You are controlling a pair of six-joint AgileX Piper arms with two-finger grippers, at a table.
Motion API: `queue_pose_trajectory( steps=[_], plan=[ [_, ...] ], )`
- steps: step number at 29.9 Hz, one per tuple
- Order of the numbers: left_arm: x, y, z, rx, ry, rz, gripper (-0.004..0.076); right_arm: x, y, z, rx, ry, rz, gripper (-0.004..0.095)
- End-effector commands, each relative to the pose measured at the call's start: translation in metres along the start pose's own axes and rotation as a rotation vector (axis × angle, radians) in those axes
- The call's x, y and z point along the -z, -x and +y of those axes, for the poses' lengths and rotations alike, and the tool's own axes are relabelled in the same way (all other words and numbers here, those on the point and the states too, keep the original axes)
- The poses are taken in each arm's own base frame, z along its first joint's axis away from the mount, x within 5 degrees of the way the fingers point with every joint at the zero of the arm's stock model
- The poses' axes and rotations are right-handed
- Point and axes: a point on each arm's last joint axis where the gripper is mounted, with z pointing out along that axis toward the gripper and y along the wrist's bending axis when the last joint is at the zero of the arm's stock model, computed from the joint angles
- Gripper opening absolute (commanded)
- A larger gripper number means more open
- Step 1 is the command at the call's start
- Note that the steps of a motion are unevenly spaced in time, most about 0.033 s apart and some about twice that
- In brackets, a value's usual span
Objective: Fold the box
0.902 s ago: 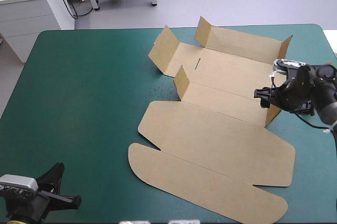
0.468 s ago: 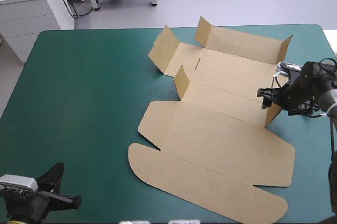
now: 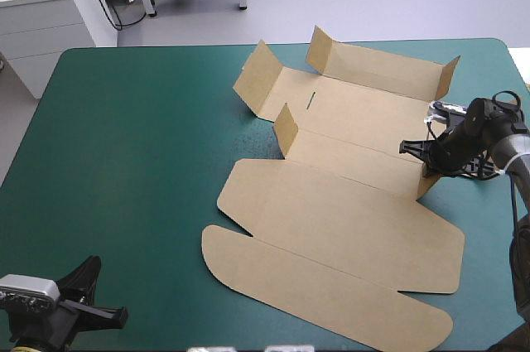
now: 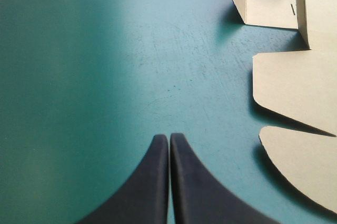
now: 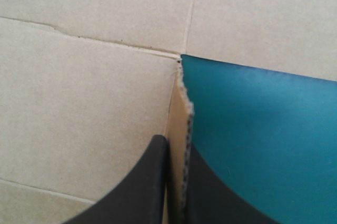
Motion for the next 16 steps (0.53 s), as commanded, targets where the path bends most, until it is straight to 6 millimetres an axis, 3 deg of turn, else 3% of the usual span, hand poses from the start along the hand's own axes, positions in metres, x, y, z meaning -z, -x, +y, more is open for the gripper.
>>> queue_pose_trajectory(
  steps=[1, 11, 16],
  plan=[
    [0.001, 0.013, 0.000, 0.013, -0.001, -0.080, -0.0008, 0.023, 0.009, 0.003, 0.020, 0.023, -0.089, -0.0019],
    [0.001, 0.013, 0.000, 0.015, -0.001, -0.080, -0.0008, 0.045, 0.020, 0.032, 0.242, 0.205, -0.127, -0.0015],
    [0.001, 0.013, 0.000, 0.015, -0.001, -0.080, -0.0008, 0.040, 0.021, 0.071, 0.500, 0.244, -0.085, -0.0017]
  ],
)
